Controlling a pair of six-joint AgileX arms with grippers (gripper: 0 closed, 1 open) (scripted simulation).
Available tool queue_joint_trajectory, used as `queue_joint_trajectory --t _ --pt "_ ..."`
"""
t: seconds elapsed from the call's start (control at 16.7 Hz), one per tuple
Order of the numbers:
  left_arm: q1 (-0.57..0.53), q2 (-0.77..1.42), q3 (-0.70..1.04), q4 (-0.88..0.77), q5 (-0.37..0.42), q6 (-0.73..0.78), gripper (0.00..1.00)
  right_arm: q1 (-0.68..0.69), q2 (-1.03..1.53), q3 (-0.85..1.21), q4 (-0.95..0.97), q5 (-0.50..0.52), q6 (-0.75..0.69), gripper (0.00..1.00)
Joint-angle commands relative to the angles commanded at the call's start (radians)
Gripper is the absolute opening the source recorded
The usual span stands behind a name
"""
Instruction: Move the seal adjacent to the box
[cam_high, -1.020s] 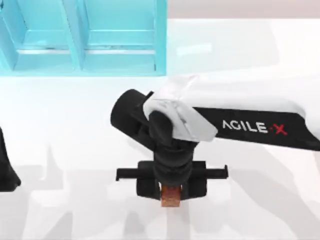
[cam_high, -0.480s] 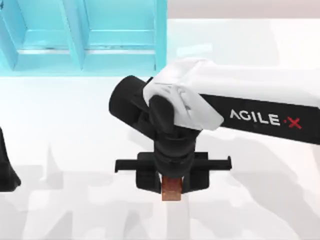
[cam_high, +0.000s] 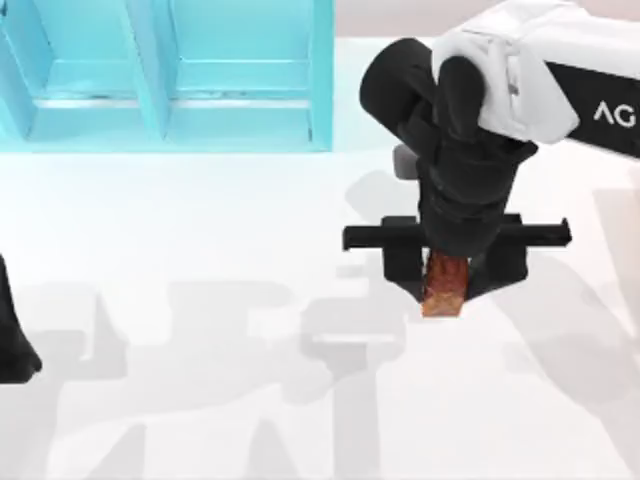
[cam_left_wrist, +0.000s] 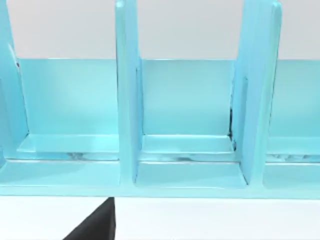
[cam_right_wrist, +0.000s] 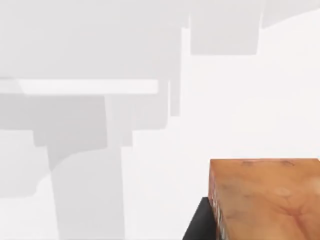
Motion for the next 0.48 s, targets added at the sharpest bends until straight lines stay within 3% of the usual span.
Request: queue_joint_trajectory --t 0.48 --pt "0.0 0.0 0.0 0.0 0.0 0.0 1.0 -0.347 -0.117 -0.008 -0.112 0.0 -0.349 0.0"
